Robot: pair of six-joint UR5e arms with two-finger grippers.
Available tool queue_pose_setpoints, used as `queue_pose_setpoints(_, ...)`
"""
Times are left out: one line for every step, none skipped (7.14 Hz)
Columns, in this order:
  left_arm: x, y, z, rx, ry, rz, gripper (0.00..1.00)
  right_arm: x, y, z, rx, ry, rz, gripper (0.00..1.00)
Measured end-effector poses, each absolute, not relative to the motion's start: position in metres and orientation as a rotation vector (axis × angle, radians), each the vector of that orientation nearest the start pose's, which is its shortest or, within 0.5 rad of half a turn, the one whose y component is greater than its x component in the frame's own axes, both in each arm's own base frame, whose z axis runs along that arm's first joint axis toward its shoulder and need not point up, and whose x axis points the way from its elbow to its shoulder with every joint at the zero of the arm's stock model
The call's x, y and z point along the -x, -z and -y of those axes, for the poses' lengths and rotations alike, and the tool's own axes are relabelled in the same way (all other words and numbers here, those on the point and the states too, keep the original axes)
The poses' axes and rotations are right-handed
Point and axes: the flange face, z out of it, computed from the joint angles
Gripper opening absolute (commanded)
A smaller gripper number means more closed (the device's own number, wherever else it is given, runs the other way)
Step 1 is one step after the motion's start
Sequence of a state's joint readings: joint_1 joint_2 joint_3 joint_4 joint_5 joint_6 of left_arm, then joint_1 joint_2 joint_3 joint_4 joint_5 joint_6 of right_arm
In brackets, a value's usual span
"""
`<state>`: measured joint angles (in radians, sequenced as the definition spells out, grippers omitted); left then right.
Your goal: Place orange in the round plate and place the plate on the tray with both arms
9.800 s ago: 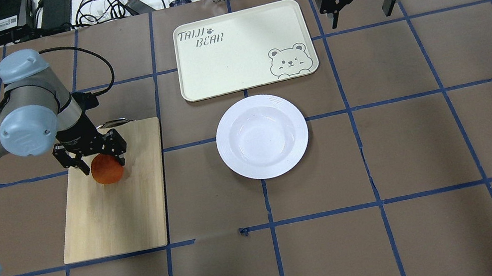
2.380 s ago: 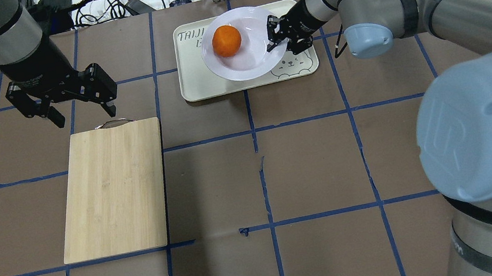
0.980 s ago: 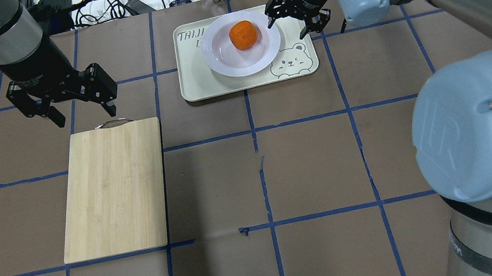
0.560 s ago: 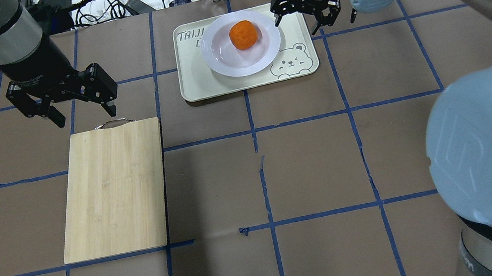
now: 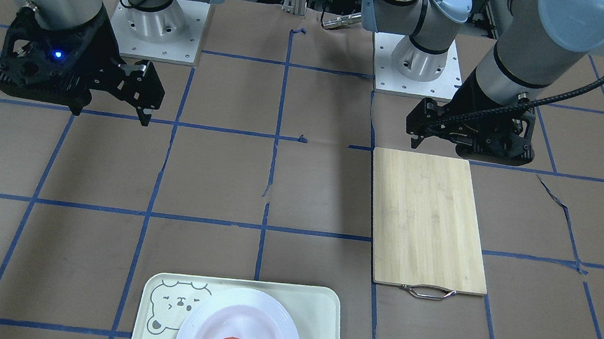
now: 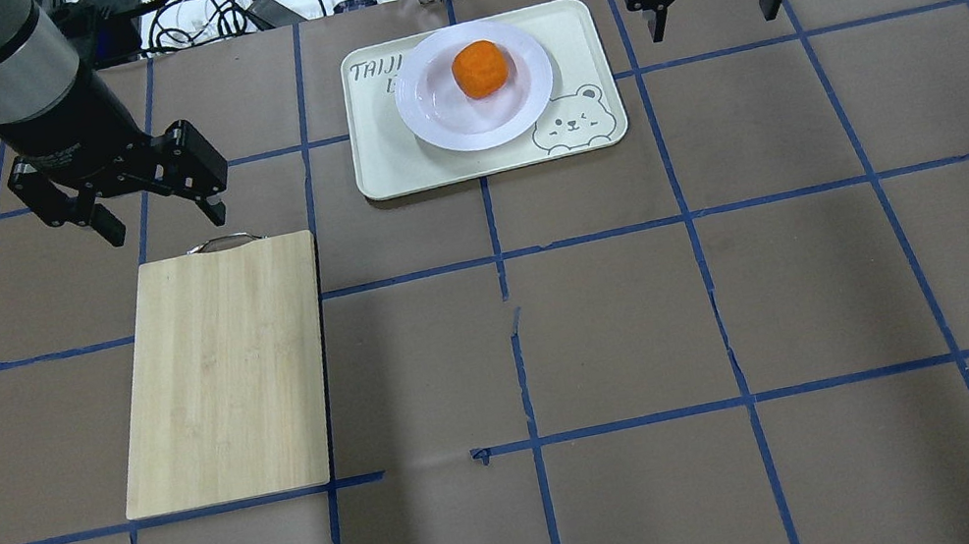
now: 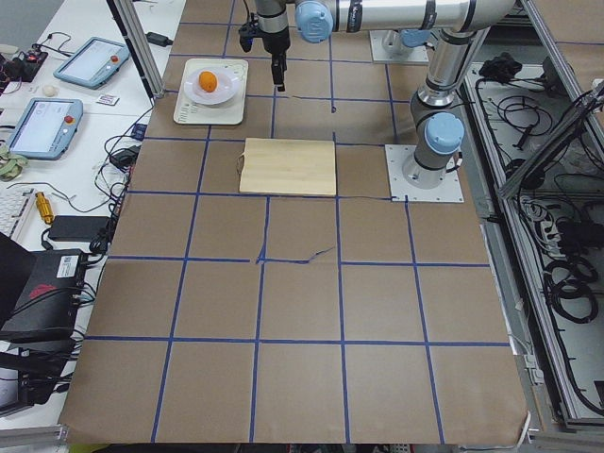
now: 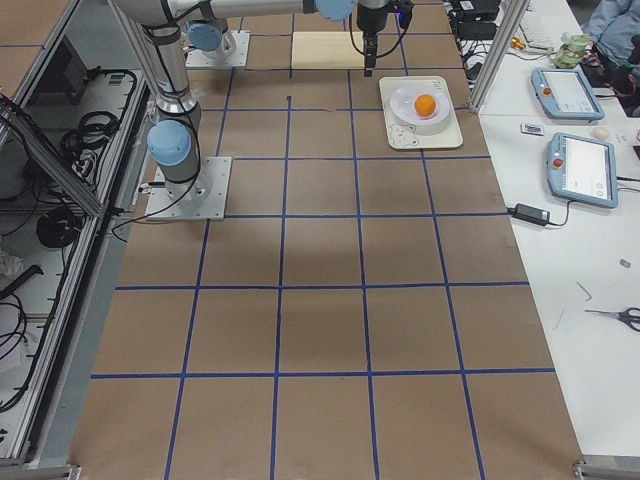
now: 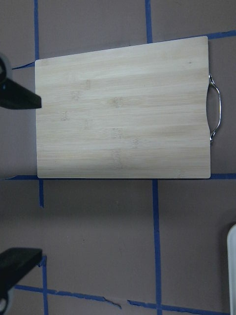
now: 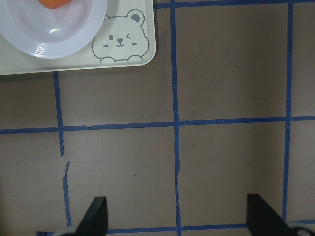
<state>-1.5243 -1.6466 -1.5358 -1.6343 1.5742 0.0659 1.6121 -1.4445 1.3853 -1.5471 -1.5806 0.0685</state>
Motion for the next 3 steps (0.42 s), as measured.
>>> queue_pose_setpoints(0.1086, -0.4609, 0.5183, -0.031, -0.163, -3.134, 1.00, -0.1542, -0.5122, 0.5392, -0.020, 0.058, -3.154, 1.00)
queue_pose_setpoints(0.1083, -0.4610, 0.5183, -0.030, -0.162, -3.131, 1.00, -0.1544, -0.5119, 0.5381, -0.008, 0.061, -3.153, 1.00)
queue_pose_setpoints(0.1082, -0.4611, 0.5184, -0.030, -0.161, -3.130, 1.00, -0.1550, -0.5114, 0.5375, -0.001, 0.062, -3.151, 1.00)
